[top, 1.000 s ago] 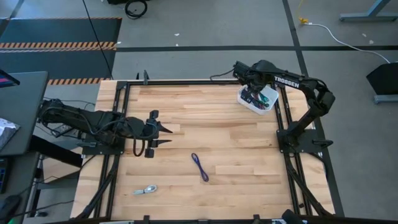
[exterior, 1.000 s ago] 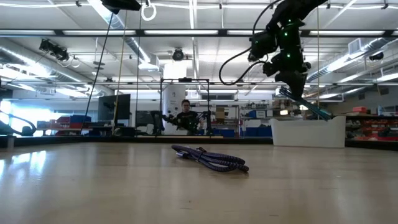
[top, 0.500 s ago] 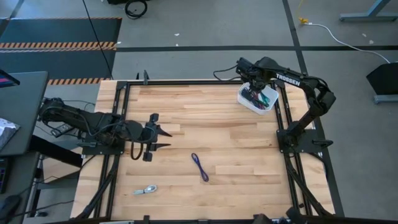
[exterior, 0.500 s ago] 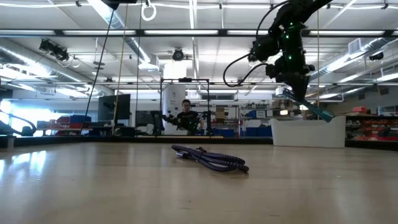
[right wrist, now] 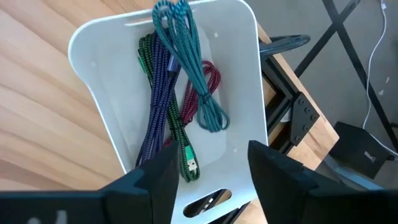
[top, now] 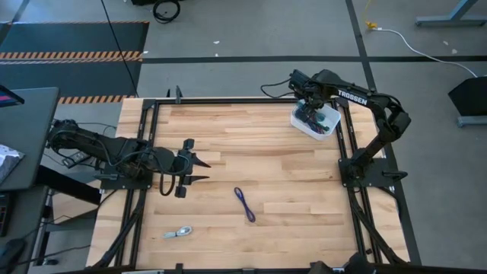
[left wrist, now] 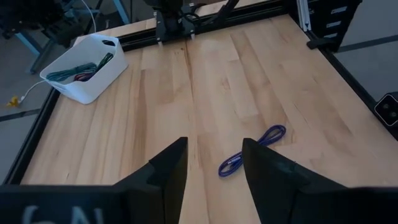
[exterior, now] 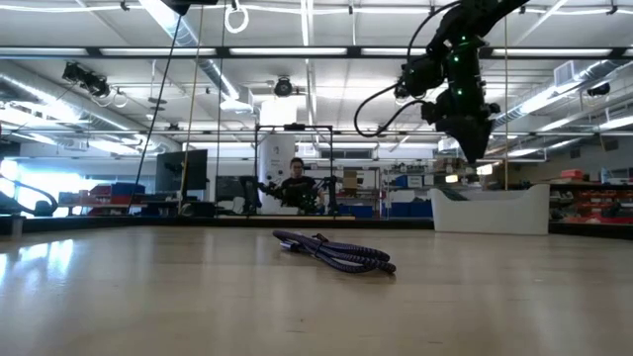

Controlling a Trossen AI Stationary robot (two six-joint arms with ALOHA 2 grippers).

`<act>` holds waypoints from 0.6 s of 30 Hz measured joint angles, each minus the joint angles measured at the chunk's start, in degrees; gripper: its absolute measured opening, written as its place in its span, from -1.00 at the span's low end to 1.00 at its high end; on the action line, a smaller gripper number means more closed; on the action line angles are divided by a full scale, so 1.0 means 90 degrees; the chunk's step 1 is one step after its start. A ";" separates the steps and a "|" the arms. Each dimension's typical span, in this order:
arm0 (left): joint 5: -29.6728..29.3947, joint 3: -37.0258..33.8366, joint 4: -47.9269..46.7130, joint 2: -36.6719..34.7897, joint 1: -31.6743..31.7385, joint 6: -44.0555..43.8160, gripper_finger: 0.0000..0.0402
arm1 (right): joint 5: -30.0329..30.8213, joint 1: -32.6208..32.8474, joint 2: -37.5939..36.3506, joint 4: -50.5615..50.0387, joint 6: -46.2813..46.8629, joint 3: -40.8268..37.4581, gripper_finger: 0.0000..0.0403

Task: Pick and place USB-C Cables
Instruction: Put the light blue charger cable into the white bin

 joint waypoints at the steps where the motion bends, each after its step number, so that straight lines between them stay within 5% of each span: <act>1: -0.0001 0.0000 0.0001 0.0000 0.0000 -0.0001 -0.20 | 0.0000 0.0000 0.0000 0.0022 0.0000 0.0000 -0.03; 11: 0.0002 0.0000 -0.0002 0.0000 0.0001 -0.0008 -0.20 | -0.0117 0.0012 0.0000 0.1249 -0.0487 -0.0860 -0.08; 18: 0.0002 0.0000 -0.0002 0.0000 0.0002 -0.0008 -0.20 | 0.0616 -0.0005 0.0007 0.2750 -0.1392 -0.1890 -0.08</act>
